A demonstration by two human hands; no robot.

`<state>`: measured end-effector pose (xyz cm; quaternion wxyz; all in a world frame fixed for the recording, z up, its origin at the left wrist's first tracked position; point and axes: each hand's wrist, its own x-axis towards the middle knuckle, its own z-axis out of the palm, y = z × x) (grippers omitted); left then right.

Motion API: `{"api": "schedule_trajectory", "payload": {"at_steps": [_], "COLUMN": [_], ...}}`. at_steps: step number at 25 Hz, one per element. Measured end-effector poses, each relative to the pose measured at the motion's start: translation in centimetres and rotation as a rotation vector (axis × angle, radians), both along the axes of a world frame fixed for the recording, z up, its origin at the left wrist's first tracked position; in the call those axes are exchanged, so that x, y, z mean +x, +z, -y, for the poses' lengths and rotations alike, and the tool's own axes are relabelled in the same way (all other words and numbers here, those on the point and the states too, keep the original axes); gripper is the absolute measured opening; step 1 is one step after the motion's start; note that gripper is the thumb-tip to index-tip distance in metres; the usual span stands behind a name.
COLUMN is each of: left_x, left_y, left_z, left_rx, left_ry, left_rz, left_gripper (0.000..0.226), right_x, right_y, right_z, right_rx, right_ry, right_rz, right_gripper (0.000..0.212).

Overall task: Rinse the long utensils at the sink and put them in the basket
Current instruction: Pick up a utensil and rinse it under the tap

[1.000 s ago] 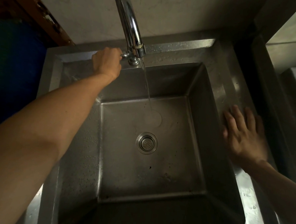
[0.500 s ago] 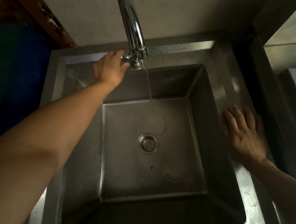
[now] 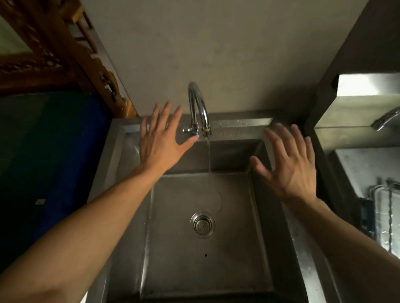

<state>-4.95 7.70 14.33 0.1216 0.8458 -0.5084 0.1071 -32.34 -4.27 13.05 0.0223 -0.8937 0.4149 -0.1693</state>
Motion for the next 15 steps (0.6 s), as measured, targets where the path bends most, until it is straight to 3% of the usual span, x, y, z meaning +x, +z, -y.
{"api": "schedule_trajectory", "payload": {"at_steps": [8, 15], "left_x": [-4.2, -6.1], "left_y": [15.0, 22.6], "left_z": [-4.9, -7.4], "left_rx": [-0.192, -0.357], "left_ry": [-0.089, -0.155], "left_rz": [0.141, 0.212], "left_gripper": [0.091, 0.091], "right_x": [-1.6, -3.6], "right_y": [16.2, 24.4], "right_z": [-4.0, -6.4], "right_rx": [-0.193, -0.338], "right_ry": [0.071, 0.019], "right_rz": [0.192, 0.248], "right_gripper": [0.073, 0.075]}}
